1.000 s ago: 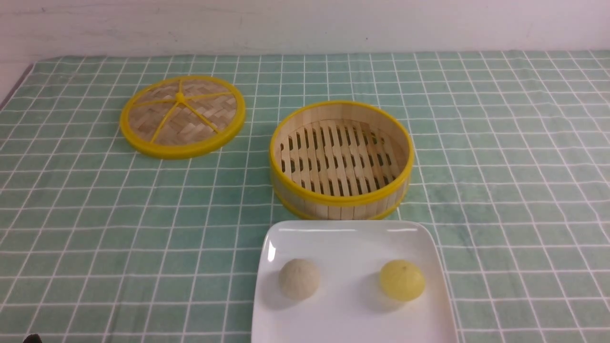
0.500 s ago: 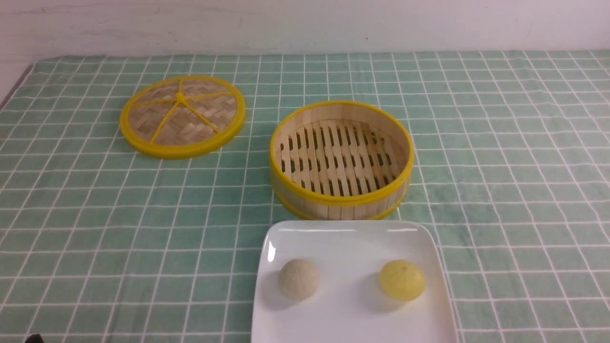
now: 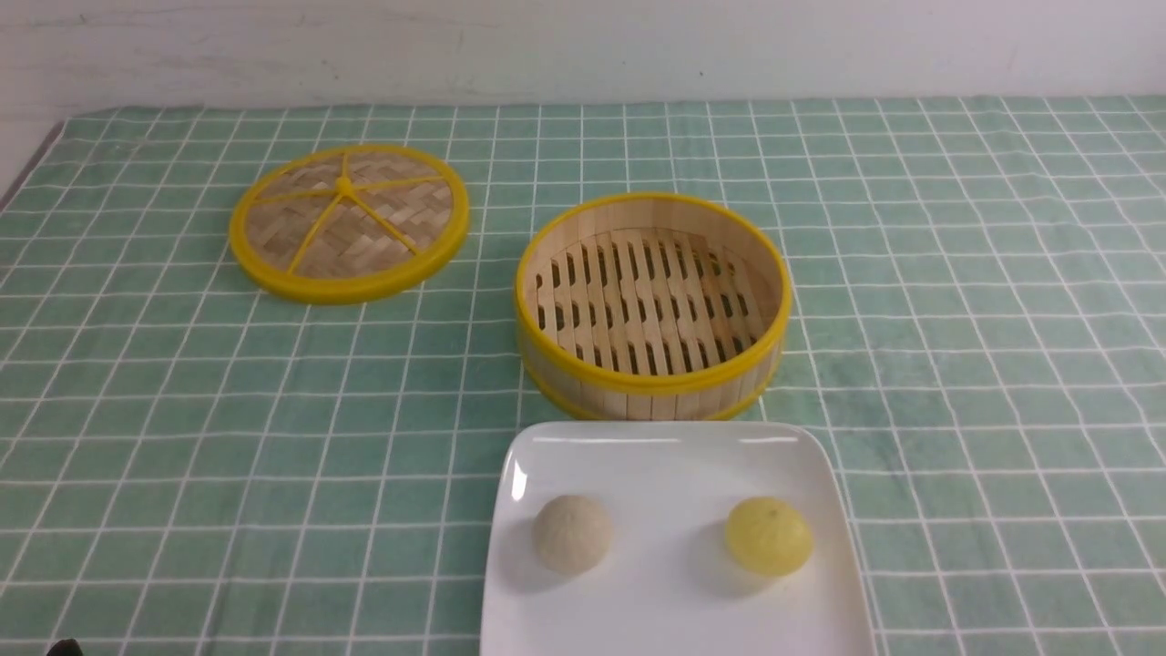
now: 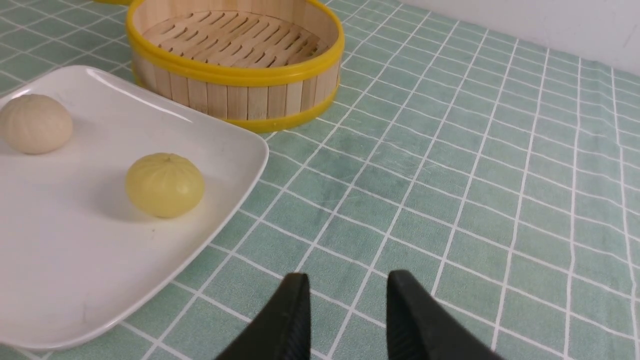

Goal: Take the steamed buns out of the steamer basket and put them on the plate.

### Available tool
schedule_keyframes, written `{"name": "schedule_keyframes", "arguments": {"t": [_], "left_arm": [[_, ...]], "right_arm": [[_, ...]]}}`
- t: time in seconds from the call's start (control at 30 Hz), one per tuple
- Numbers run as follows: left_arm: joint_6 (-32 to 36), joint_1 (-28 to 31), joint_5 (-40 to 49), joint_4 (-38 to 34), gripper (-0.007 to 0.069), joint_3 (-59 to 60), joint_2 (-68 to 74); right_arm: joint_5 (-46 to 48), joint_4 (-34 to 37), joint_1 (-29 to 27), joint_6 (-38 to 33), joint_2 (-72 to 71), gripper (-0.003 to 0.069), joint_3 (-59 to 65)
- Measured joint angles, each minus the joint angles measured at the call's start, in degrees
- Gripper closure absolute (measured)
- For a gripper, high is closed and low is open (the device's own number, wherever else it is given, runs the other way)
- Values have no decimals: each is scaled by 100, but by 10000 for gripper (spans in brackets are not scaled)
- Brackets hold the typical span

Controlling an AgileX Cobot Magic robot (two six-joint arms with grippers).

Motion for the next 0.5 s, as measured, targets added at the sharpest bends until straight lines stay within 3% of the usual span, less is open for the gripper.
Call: {"name": "schedule_keyframes", "arguments": {"t": [0.5], "left_arm": [[0,0,0,11,221,0,0]], "right_arm": [[-181,196,-14,236,0,416,194]]}}
